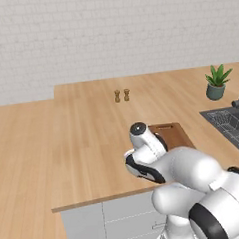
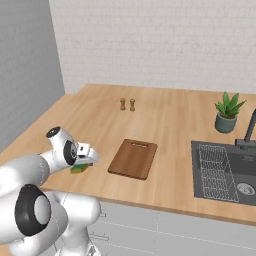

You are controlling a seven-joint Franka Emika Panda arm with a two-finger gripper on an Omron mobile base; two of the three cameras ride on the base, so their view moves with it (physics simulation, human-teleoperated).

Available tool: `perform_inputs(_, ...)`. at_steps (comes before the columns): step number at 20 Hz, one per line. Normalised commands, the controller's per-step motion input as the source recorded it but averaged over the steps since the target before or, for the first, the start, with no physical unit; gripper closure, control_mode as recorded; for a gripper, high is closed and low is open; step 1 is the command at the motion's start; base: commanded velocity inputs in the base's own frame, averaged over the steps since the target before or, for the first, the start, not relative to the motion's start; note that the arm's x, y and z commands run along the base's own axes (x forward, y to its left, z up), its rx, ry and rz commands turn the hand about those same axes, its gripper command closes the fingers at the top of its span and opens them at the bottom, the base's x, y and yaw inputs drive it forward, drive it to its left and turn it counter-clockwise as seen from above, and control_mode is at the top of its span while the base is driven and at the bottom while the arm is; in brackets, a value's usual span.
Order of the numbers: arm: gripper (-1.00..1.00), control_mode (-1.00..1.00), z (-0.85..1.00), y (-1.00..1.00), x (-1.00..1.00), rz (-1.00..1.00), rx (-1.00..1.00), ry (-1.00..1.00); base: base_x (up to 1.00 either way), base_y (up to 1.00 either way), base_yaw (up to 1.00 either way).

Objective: Pick up the sponge from the counter and clean the cutting board by briefly scrubbing or pressing down on the cutting board. Once finished, release the sponge.

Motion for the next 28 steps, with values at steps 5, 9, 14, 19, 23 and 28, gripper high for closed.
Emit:
perform_inputs(5,1.00,-1.00,-0.10,-0.08,0.00,0.04,0.02,-0.01,0.00,0.00,0.00)
perform_inputs(9,1.00,-1.00,-0.10,-0.13,0.00,0.06,0.05,0.00,0.00,0.00,0.00)
perform_inputs(14,1.00,-1.00,-0.41,-0.08,0.00,0.10,0.03,-0.02,0.00,0.00,0.00)
perform_inputs(19,1.00,-1.00,-0.65,0.00,0.00,0.12,0.00,-0.13,0.00,0.00,0.00)
perform_inputs(23,1.00,-1.00,-0.58,0.00,0.00,0.10,0.00,-0.21,0.00,0.00,0.00)
perform_inputs(28,1.00,-1.00,-0.53,-0.08,-0.01,0.08,0.01,-0.17,0.00,0.00,0.00)
